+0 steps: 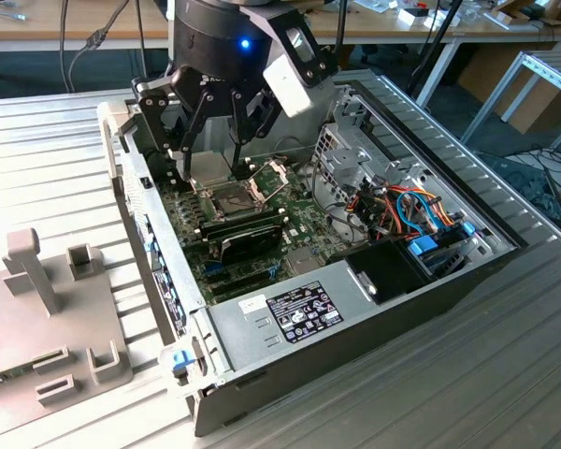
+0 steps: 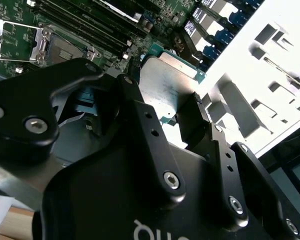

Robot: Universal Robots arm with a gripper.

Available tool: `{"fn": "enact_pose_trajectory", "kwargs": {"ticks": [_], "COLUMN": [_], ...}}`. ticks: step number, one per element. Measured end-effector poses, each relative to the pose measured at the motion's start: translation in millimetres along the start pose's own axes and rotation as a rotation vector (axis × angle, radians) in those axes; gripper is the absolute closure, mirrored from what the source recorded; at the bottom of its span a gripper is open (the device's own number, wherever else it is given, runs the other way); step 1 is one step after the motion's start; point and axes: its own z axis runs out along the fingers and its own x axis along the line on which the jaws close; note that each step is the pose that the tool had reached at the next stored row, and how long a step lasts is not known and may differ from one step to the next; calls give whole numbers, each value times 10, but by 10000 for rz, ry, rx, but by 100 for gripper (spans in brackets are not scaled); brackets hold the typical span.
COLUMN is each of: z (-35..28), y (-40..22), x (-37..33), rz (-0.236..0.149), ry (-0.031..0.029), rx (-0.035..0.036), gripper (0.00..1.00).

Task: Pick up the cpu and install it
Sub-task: 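Pick up the cpu and move it towards the insertion slot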

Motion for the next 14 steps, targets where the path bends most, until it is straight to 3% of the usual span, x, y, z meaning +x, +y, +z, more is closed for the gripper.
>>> {"fn": "enact_pose_trajectory", "kwargs": {"ticks": [14], "z": [16], "y": [230], "x": [-75], "rz": [1], "ry": [1], "rx": [0], "gripper": [45]}}
